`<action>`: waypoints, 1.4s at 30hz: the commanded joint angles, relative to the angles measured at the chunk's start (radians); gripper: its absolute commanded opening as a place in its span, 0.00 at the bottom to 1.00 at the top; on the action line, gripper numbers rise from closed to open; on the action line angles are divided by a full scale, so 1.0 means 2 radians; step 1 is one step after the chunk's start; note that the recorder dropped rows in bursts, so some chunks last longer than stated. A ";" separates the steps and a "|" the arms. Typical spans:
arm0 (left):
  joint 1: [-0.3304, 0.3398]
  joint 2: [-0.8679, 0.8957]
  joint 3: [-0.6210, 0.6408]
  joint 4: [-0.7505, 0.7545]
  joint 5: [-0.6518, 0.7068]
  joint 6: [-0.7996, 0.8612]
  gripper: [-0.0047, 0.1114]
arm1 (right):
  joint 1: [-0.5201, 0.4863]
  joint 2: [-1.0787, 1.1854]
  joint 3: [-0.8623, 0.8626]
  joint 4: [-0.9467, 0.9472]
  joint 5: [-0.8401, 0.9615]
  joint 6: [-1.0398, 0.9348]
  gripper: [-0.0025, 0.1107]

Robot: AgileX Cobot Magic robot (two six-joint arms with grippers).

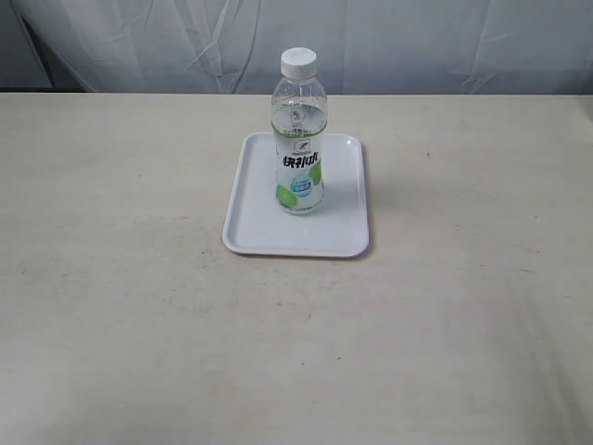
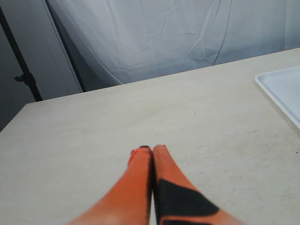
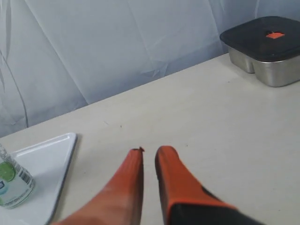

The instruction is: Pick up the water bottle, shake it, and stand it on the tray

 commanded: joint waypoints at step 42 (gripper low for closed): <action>0.000 -0.002 0.002 -0.001 0.001 -0.002 0.04 | -0.014 -0.075 0.007 -0.287 0.022 0.273 0.14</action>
